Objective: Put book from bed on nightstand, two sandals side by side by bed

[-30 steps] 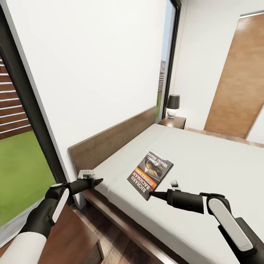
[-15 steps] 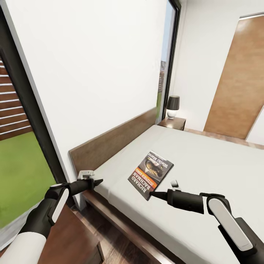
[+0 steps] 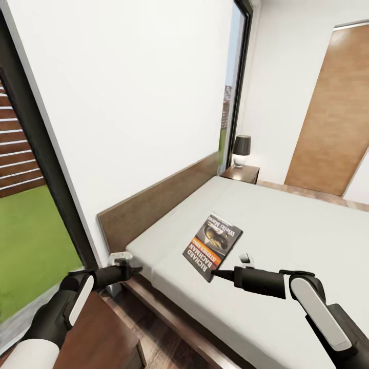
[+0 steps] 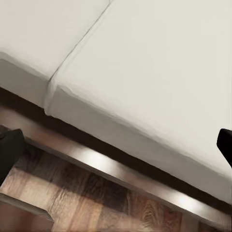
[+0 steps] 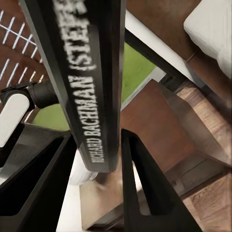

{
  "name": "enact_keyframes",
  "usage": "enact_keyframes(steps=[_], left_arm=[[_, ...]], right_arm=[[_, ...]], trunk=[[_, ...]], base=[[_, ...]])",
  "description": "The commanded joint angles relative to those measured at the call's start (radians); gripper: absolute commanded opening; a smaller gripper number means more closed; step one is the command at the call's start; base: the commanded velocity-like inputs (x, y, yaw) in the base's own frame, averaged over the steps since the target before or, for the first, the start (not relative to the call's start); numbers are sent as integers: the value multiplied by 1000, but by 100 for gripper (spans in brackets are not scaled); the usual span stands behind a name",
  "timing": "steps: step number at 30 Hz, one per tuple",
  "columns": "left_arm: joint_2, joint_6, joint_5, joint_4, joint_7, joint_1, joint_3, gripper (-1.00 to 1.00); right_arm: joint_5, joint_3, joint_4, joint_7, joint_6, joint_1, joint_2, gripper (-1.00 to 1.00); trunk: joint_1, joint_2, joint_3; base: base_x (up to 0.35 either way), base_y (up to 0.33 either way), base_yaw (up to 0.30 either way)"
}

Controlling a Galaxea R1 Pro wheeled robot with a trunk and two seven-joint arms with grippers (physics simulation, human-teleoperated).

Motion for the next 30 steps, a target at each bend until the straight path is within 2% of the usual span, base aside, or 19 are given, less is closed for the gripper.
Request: enact_keyframes(steps=[1,10,15,21,25,30], left_arm=[[1,9,6,0,-1,4,1,100],[1,9,7,-12,-2,27,2,100],[1,16,9,-56,-3,30,2,100],[2,83,11,-128,-10,31,4,100],[8,122,10,-156,-60,31,8,100],[46,147,10,-179,-142,30,18,100]], right_arm=[[13,0,0,11,3,-1,-1,-100],[25,-2,-1,9,7,-2,-4,-100],[34,-13,-1,9,10,-2,-6,-100],[58,-19,-1,9,12,-3,-7,-100],[90,-19,-1,10,12,-6,-5,-100],[125,-15,-9,11,13,-8,-1,-100]], trunk=[[-4,7,2],[-38,70,30],[-58,105,46],[-81,147,65],[-96,175,77],[-115,210,93]], base=[[0,0,0],[0,0,0],[0,0,0],[0,0,0],[0,0,0],[0,0,0]])
